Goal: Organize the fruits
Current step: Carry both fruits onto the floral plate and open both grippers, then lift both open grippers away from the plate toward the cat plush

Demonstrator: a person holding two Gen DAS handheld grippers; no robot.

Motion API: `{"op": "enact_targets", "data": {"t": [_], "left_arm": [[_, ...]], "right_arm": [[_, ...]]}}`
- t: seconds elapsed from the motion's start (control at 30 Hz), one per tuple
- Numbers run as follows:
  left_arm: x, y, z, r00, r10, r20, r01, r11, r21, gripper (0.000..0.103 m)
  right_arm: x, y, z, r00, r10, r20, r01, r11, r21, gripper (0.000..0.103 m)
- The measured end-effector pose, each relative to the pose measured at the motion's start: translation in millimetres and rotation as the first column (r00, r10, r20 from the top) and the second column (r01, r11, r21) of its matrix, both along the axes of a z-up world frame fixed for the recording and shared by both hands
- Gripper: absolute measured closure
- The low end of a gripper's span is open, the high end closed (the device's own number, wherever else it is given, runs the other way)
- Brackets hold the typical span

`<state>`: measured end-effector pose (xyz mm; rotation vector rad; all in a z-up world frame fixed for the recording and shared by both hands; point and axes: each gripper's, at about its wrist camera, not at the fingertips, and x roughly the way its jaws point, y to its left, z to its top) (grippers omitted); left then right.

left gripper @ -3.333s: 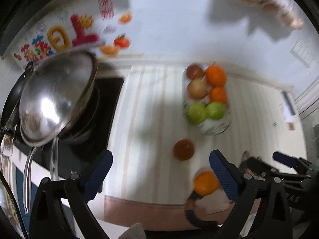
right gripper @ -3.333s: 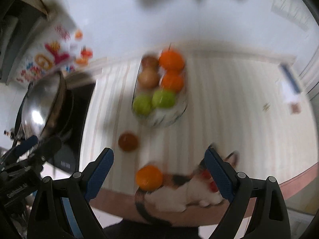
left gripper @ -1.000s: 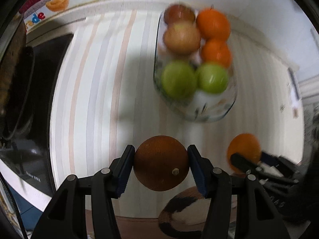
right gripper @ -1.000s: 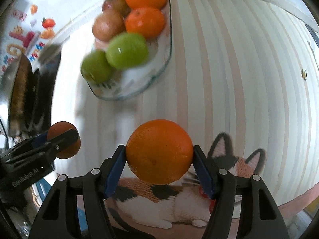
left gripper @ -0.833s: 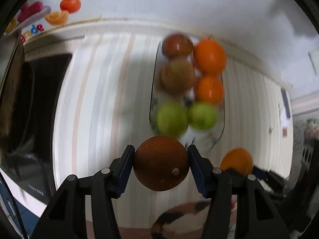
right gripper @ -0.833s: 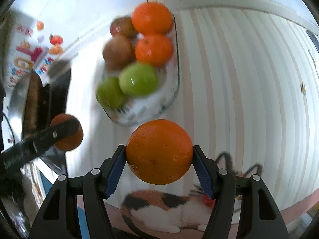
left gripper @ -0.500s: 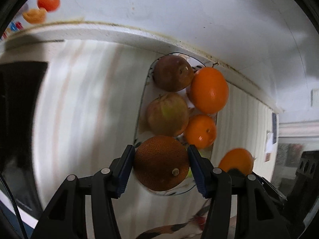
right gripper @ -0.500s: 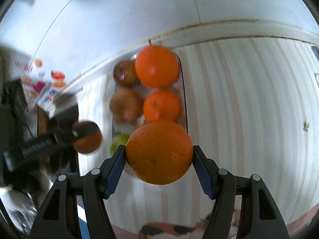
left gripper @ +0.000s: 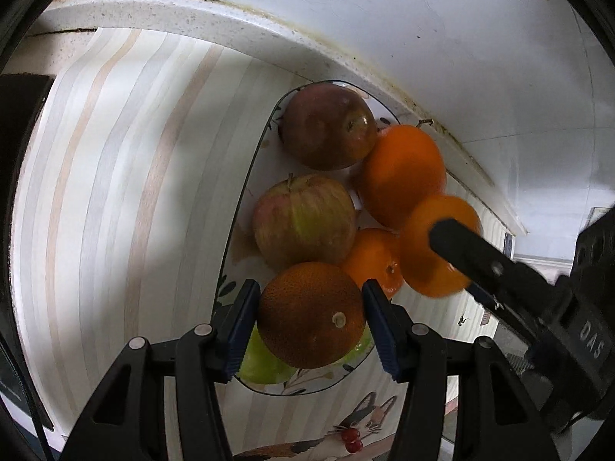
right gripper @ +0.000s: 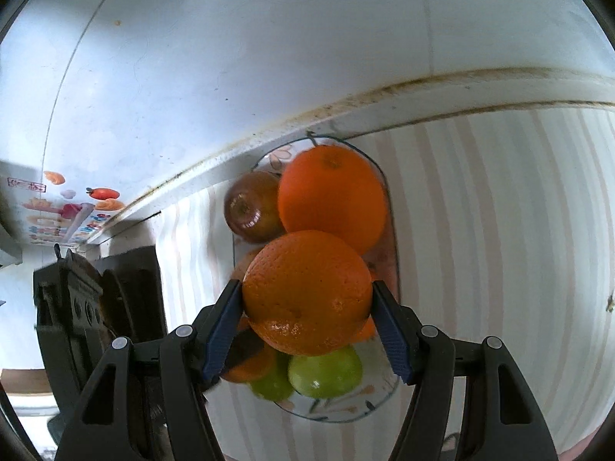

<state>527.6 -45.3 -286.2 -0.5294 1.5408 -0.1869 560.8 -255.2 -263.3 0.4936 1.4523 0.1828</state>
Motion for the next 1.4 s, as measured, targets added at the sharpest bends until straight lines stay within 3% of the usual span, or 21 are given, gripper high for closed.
{"op": "enact_targets", "data": {"t": [0.17,0.37,0.47,0.63,0.7,0.73,0.97,1.07,1.3,1.4], "left_arm": [[2,-9,4,0.999,-0.042,0.003,0.042,0.999,0.035,0.048],[5,-18,4,0.997,-0.077,0.013,0.077,0.996,0.038,0.027],[5,-18,5,0.996,-0.085,0.022,0.083,0.995,0.058,0.026],[1,-22,18,0.993,-0.104,0.048,0.101,0.992,0.074,0.026],[-1,-23,28,0.991,-0.118,0.069,0.111,0.989,0.1,0.015],[-3,-23,32,0.989,-0.124,0.079,0.114,0.986,0.118,0.014],[-38,-6,68,0.968,-0.179,0.176,0.107,0.928,0.357,0.014],[-57,-1,77,0.961,-0.189,0.202,0.089,0.902,0.422,0.014],[-107,4,102,0.939,-0.22,0.265,0.063,0.866,0.497,0.014],[-128,-3,119,0.927,-0.229,0.297,0.054,0.865,0.498,0.014]], "right_arm": [[14,18,-8,0.999,0.034,-0.017,-0.034,0.999,-0.023,0.034],[18,27,-19,0.997,0.047,-0.054,-0.048,0.999,-0.026,0.032],[18,26,-14,0.998,0.041,-0.04,-0.042,0.999,-0.03,0.029],[16,17,3,0.999,0.032,-0.017,-0.032,0.999,-0.032,0.017],[11,11,14,1.0,0.031,0.004,-0.03,0.998,-0.053,0.008],[8,8,19,0.999,0.034,0.014,-0.032,0.997,-0.076,0.007],[-39,-6,49,0.993,0.08,0.084,-0.057,0.966,-0.252,0.006],[-67,-4,56,0.988,0.103,0.117,-0.063,0.95,-0.306,0.006],[-125,2,81,0.972,0.118,0.203,-0.04,0.935,-0.353,0.006],[-152,3,101,0.96,0.121,0.251,-0.023,0.932,-0.362,0.006]]}}
